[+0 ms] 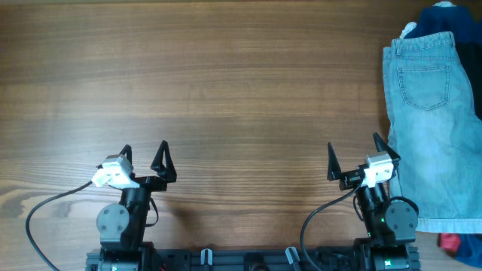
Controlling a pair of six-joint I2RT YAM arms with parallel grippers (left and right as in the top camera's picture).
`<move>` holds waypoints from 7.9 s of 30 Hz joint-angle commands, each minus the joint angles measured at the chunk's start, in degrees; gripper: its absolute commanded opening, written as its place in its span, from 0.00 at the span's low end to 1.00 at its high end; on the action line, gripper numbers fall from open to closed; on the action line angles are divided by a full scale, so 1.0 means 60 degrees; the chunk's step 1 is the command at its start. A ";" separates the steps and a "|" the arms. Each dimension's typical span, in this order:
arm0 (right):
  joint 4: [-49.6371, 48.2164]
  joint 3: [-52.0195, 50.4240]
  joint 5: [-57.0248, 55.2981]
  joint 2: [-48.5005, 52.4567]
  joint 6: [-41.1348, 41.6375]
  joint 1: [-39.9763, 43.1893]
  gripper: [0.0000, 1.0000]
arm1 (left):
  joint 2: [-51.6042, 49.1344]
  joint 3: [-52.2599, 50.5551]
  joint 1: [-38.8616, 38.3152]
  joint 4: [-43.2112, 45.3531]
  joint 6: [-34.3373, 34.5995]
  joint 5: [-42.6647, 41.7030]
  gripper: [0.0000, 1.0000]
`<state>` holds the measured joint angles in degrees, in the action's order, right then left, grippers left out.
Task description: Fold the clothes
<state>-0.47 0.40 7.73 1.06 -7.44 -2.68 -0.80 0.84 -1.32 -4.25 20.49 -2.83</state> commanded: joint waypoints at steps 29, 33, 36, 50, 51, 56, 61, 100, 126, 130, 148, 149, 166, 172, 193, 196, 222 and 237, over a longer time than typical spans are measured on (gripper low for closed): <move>-0.0026 -0.0015 0.0153 -0.0044 -0.0087 0.0055 1.00 | 0.0080 -0.0087 0.0080 0.0000 -0.0120 0.0062 1.00; -0.0026 -0.0015 0.0153 -0.0044 -0.0087 0.0058 1.00 | 0.0080 -0.0087 0.0080 0.0000 -0.0120 0.0062 1.00; -0.0026 -0.0015 0.0153 -0.0044 -0.0087 0.0055 1.00 | 0.0080 -0.0087 0.0080 0.0000 -0.0120 0.0062 1.00; -0.0026 -0.0015 0.0153 -0.0044 -0.0087 0.0055 1.00 | 0.0080 -0.0087 0.0080 0.0000 -0.0120 0.0062 1.00; -0.0026 -0.0015 0.0153 -0.0044 -0.0087 0.0055 1.00 | 0.0080 -0.0087 0.0080 0.0000 -0.0120 0.0062 1.00; -0.0026 -0.0015 0.0153 -0.0044 -0.0084 0.0055 1.00 | 0.0080 -0.0087 0.0080 0.0000 -0.0120 0.0062 1.00; -0.0026 -0.0015 0.0153 -0.0044 -0.0087 0.0055 1.00 | 0.0080 -0.0087 0.0080 0.0000 -0.0120 0.0062 1.00; -0.0026 -0.0015 0.0153 -0.0044 -0.0091 0.0055 1.00 | 0.0080 -0.0087 0.0080 0.0000 -0.0120 0.0062 1.00; -0.0117 -0.0015 0.0244 -0.0044 -0.0011 0.0055 1.00 | 0.0080 -0.0087 0.0080 0.0000 -0.0120 0.0062 1.00; -0.0248 -0.0015 0.0499 -0.0044 0.0018 0.0055 1.00 | 0.0080 -0.0087 0.0080 0.0000 -0.0120 0.0062 1.00; -0.4619 0.0197 0.8641 -0.0044 0.2608 0.0058 1.00 | 0.0080 -0.0087 0.0080 0.0000 -0.0120 0.0062 1.00; -0.4590 0.0452 0.8222 -0.0022 0.2626 0.0058 1.00 | 0.0080 -0.0087 0.0080 0.0000 -0.0120 0.0062 1.00; 0.4299 1.2506 0.4517 1.2269 -0.0634 0.0576 1.00 | 0.0080 -0.0087 0.0080 0.0000 -0.0120 0.0062 1.00; 0.4513 1.3843 0.0736 1.4852 -0.0011 0.0597 1.00 | 0.0080 -0.0087 0.0080 0.0000 -0.0120 0.0062 1.00; 0.3530 1.6079 -0.4666 2.0793 -0.1512 0.2116 1.00 | 0.0080 -0.0087 0.0080 0.0000 -0.0120 0.0062 1.00; 0.3515 1.6076 -0.4521 2.1026 -0.1508 0.2167 1.00 | 0.0080 -0.0087 0.0080 0.0000 -0.0120 0.0062 1.00; 0.3432 1.6076 -0.5351 2.2414 -0.1508 0.2138 1.00 | 0.0080 -0.0087 0.0080 0.0000 -0.0120 0.0062 1.00; 0.3668 1.6043 -0.5402 2.2352 -0.0998 0.2138 0.05 | 0.0080 -0.0087 0.0080 0.0000 -0.0120 0.0062 1.00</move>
<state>20.29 96.71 -24.73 133.05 -15.35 10.13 -0.80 0.78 -1.32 -4.23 20.47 -2.83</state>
